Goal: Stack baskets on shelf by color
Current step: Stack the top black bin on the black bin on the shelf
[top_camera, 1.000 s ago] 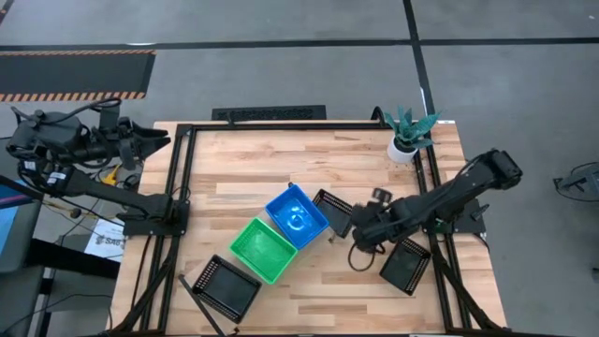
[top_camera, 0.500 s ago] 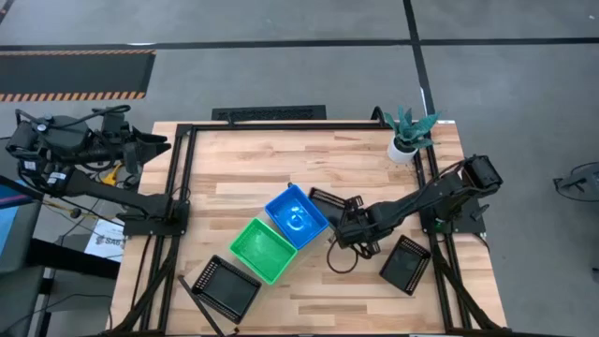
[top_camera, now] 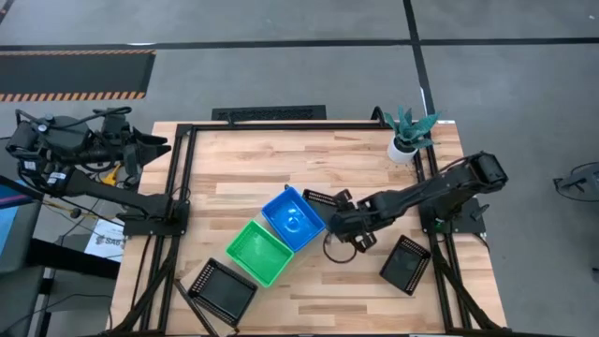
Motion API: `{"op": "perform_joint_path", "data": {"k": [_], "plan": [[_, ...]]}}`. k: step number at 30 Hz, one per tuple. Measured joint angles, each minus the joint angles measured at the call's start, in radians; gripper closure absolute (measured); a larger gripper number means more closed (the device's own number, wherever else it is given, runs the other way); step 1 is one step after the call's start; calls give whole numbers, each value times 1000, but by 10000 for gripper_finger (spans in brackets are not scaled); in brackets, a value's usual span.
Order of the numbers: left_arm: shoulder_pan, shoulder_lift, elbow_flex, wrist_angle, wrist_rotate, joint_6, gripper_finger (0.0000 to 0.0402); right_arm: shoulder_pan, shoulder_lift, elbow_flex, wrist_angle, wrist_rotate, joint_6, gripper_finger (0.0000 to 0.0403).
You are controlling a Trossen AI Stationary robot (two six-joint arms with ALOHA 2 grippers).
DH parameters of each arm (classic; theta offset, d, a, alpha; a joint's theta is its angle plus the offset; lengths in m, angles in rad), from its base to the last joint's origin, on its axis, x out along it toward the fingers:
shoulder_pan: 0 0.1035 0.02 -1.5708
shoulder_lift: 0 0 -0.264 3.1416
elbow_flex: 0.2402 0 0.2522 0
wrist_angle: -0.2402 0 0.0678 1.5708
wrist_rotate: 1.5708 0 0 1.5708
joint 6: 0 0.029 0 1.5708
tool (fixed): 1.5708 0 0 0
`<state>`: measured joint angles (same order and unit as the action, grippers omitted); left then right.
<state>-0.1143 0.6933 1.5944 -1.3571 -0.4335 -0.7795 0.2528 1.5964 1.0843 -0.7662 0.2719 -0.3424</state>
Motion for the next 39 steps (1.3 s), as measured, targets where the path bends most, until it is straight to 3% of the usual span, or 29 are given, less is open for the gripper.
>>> {"op": "perform_joint_path", "data": {"k": [10, 14, 20, 29, 34, 39], "plan": [[0, 0, 0, 0, 0, 0, 182, -99, 125, -9, 32, -53, -60, 244], [0, 0, 0, 0, 0, -1, 182, -117, 141, -8, 33, -65, -32, 267], [0, 0, 0, 1, -11, -1, 182, -135, 98, -9, -40, -97, 93, 381], [0, 0, 0, 2, -25, -3, 182, -97, -86, 3, -221, -86, 359, 395], [0, 0, 0, 1, -25, -36, 182, -21, -241, 113, -352, 89, 593, 398], [0, 0, 0, 1, -24, -64, 182, 96, -309, 329, -244, 373, 696, 399]]}}
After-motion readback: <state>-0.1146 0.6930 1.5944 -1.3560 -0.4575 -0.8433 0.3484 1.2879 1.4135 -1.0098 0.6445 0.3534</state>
